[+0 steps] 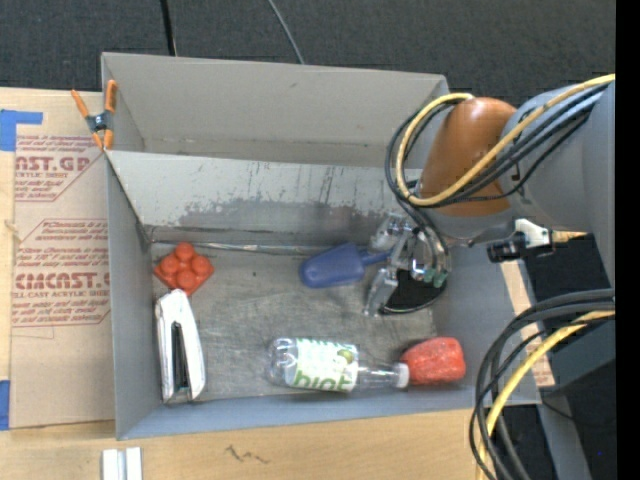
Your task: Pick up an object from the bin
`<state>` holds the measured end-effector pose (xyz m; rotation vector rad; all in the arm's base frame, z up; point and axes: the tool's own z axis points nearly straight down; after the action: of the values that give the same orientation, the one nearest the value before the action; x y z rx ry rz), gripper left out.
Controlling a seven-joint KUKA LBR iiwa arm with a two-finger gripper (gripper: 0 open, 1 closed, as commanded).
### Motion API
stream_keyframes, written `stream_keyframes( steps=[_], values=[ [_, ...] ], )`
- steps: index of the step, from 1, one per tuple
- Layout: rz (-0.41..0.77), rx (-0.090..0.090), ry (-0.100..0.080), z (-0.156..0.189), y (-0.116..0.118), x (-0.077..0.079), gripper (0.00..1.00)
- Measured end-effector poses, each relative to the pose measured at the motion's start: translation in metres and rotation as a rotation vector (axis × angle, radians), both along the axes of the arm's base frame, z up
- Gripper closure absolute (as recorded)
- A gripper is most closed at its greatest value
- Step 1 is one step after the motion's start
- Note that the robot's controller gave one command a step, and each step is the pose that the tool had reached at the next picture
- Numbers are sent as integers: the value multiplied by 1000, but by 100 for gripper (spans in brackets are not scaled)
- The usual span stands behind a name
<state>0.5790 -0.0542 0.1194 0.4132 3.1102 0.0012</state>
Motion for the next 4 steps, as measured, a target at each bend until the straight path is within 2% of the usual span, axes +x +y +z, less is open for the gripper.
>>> stream_keyframes(
  steps=[1,2,3,4],
  values=[
    [-186,-1,4,-12,13,-8,100],
    [-186,-1,4,-12,12,-8,100],
    [-187,0,7,15,-19,-49,100],
    [-168,-3,5,16,-19,-46,100]
  ],
)
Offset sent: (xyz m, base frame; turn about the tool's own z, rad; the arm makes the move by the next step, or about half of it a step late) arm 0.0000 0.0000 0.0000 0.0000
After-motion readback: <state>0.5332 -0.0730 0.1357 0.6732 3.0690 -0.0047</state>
